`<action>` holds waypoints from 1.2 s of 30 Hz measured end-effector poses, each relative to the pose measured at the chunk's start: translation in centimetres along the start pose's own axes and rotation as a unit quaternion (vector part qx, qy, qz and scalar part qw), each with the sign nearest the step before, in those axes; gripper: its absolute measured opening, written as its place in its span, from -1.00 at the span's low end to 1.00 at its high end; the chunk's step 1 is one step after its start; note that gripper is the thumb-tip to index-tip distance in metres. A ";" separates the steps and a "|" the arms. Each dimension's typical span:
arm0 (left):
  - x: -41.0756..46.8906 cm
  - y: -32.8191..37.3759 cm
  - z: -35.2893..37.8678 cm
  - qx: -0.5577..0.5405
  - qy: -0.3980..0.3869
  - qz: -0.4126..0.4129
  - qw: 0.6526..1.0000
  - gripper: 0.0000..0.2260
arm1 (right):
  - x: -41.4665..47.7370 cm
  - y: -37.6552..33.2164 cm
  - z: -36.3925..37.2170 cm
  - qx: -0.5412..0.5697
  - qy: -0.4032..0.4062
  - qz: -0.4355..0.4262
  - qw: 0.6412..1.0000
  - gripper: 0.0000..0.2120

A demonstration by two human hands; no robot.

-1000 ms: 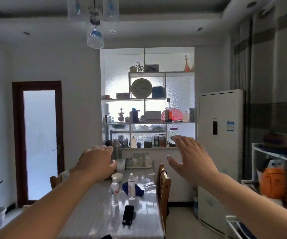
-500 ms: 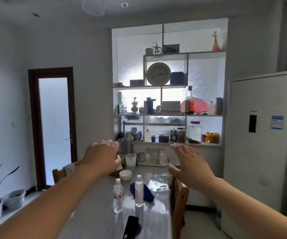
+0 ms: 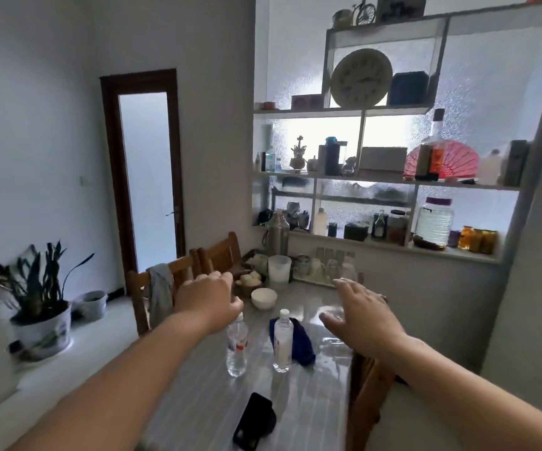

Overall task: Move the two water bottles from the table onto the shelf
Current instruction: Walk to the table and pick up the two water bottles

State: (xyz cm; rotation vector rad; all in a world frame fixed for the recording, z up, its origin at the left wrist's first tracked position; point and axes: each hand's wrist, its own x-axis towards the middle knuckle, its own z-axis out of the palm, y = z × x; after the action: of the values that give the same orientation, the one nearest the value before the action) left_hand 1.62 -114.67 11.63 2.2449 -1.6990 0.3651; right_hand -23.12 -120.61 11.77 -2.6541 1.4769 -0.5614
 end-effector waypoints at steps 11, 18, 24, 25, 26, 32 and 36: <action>9.7 -3.3 12.2 -0.046 -0.089 -0.099 0.990 -0.59 | 10.8 3.1 11.0 0.035 -0.101 0.039 0.994 -0.27; 13.8 -6.4 20.7 -0.082 -0.201 -0.180 0.959 -0.33 | 17.3 4.2 18.8 0.077 -0.157 0.090 0.981 -0.30; 14.8 -8.6 27.1 -0.156 -0.287 -0.243 0.913 -0.12 | 19.5 6.6 25.5 0.147 -0.198 0.160 0.956 -0.24; 14.7 -8.8 27.9 -0.166 -0.293 -0.249 0.908 -0.11 | 19.7 7.0 26.5 0.158 -0.201 0.166 0.952 -0.26; 14.7 -8.9 28.8 -0.177 -0.299 -0.253 0.903 -0.10 | 19.8 7.3 27.2 0.167 -0.203 0.172 0.949 -0.30; 14.2 -8.4 33.4 -0.287 -0.284 -0.278 0.871 -0.03 | 20.7 9.2 31.2 0.227 -0.192 0.184 0.937 -0.39; 13.8 -7.6 36.1 -0.363 -0.226 -0.323 0.844 -0.06 | 21.8 10.0 33.7 0.267 -0.181 0.164 0.932 -0.36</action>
State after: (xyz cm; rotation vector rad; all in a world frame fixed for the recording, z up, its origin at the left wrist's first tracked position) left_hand 13.36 -138.88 -17.13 2.1714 -0.8614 -0.8753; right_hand -9.49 -148.40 -15.56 -1.9193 1.3690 -0.3523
